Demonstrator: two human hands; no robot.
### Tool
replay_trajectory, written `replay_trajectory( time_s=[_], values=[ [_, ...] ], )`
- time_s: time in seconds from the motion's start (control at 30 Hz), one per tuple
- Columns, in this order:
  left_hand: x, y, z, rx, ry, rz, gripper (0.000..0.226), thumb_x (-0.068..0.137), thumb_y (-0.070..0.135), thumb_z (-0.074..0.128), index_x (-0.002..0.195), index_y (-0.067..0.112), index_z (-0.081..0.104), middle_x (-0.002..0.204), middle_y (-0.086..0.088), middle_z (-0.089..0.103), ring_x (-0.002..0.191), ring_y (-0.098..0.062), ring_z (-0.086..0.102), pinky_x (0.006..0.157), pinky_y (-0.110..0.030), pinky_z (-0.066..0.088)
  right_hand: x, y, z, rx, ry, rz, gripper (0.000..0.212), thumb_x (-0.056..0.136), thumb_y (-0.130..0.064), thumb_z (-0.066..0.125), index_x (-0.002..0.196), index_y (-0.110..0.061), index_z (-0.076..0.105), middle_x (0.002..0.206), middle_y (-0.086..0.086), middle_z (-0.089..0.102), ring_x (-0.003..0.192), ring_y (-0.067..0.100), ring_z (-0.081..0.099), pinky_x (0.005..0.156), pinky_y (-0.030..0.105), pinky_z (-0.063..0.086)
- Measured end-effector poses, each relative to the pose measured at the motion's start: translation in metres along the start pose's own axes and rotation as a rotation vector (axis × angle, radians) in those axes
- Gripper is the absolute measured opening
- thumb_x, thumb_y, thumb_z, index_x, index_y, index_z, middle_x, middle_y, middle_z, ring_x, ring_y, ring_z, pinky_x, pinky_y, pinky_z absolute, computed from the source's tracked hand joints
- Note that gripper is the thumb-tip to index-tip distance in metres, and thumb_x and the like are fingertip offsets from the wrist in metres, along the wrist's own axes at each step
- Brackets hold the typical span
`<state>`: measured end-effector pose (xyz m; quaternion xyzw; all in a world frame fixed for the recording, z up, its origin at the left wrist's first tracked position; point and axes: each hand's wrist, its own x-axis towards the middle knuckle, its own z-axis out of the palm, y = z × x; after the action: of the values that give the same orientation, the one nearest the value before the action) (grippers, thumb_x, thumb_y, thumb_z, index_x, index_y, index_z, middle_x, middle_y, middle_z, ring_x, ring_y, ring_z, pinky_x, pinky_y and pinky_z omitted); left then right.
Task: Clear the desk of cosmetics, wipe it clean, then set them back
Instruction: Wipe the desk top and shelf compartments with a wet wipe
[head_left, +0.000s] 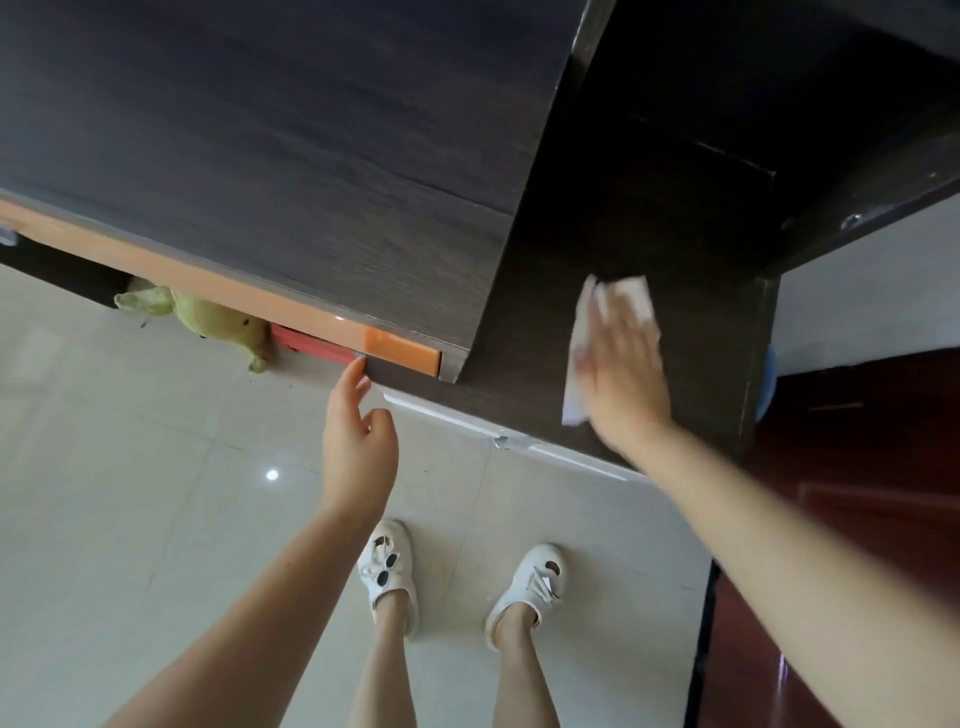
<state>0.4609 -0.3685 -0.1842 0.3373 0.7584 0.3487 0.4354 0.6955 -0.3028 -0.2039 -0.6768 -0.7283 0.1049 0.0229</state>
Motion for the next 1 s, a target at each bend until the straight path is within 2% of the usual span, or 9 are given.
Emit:
replay_trajectory(
  time_s=[0.1,0.2,0.3,0.4,0.57,0.73,0.8,0.9,1.0],
  values=[
    [0.001,-0.001,-0.003,-0.038,-0.003,-0.048,0.052,0.092,0.000,0.032,0.139,0.023,0.033,0.138,0.003,0.043,0.115,-0.001,0.040,0.080,-0.009,0.036,-0.069,-0.036,0.017,0.080,-0.053,-0.285,0.054,0.090,-0.011,0.027,0.144,-0.010,0.026,0.149,0.011,0.034,0.140,0.026,0.025,0.115,0.043,0.016],
    [0.001,0.000,-0.003,-0.094,-0.005,-0.085,0.050,0.092,0.000,0.030,0.138,0.020,0.036,0.138,0.001,0.045,0.122,-0.007,0.042,0.098,-0.025,0.035,-0.077,-0.066,0.026,0.222,-0.070,-0.383,0.057,0.084,0.005,0.028,0.137,-0.011,0.039,0.144,0.009,0.042,0.138,0.019,0.026,0.116,0.033,0.016],
    [0.003,-0.003,-0.007,-0.111,-0.007,-0.084,0.050,0.090,-0.003,0.029,0.135,0.015,0.042,0.132,-0.001,0.050,0.122,-0.011,0.045,0.105,-0.032,0.035,-0.065,-0.097,0.033,0.311,-0.039,-0.496,0.051,0.087,0.008,0.032,0.133,-0.009,0.047,0.138,0.009,0.049,0.134,0.021,0.036,0.114,0.032,0.023],
    [0.005,-0.011,-0.013,-0.065,-0.036,-0.069,0.051,0.087,-0.006,0.029,0.130,0.014,0.048,0.127,0.002,0.054,0.118,-0.009,0.048,0.104,-0.033,0.038,-0.058,-0.126,0.037,0.297,-0.043,-0.506,0.053,0.086,0.005,0.026,0.133,-0.008,0.048,0.138,0.009,0.051,0.132,0.024,0.040,0.113,0.031,0.021],
    [-0.002,-0.017,-0.015,-0.059,0.003,-0.047,0.048,0.082,-0.010,0.032,0.117,0.015,0.054,0.111,-0.002,0.061,0.106,-0.016,0.055,0.088,-0.026,0.042,-0.035,-0.162,0.041,0.275,-0.081,-0.536,0.057,0.085,-0.001,0.020,0.136,-0.009,0.042,0.142,0.010,0.045,0.134,0.026,0.038,0.115,0.035,0.018],
    [-0.022,-0.019,-0.008,0.172,0.015,0.085,0.041,0.082,-0.011,0.034,0.113,0.008,0.054,0.107,-0.005,0.056,0.100,-0.018,0.053,0.080,-0.023,0.035,-0.052,-0.091,0.025,0.169,-0.205,-0.619,0.071,0.077,0.002,0.019,0.145,-0.018,0.025,0.153,0.003,0.027,0.142,0.016,0.018,0.118,0.029,0.008],
    [-0.036,-0.017,0.002,0.257,-0.063,0.269,0.037,0.083,-0.009,0.036,0.108,0.008,0.056,0.101,-0.002,0.055,0.096,-0.018,0.055,0.078,-0.025,0.040,-0.074,-0.033,0.016,0.118,-0.172,-0.502,0.065,0.082,-0.003,0.025,0.145,-0.019,0.023,0.154,0.002,0.023,0.143,0.014,0.013,0.117,0.034,0.012],
    [-0.049,-0.008,0.028,0.340,-0.216,0.517,0.036,0.085,0.013,0.031,0.110,0.011,0.057,0.103,-0.004,0.058,0.095,-0.014,0.053,0.078,-0.021,0.043,-0.095,0.051,-0.004,0.043,-0.065,-0.022,0.054,0.094,-0.029,0.021,0.147,-0.017,0.017,0.154,0.010,0.024,0.143,0.021,0.014,0.115,0.043,0.017],
    [-0.049,0.015,0.059,0.376,-0.276,0.658,0.037,0.087,0.019,0.032,0.117,0.011,0.052,0.111,-0.009,0.056,0.100,-0.014,0.045,0.084,-0.020,0.037,-0.075,0.056,-0.007,0.029,-0.031,0.337,0.058,0.096,-0.037,0.017,0.147,-0.012,0.008,0.156,0.015,0.012,0.144,0.028,0.006,0.116,0.052,0.009]
  ],
)
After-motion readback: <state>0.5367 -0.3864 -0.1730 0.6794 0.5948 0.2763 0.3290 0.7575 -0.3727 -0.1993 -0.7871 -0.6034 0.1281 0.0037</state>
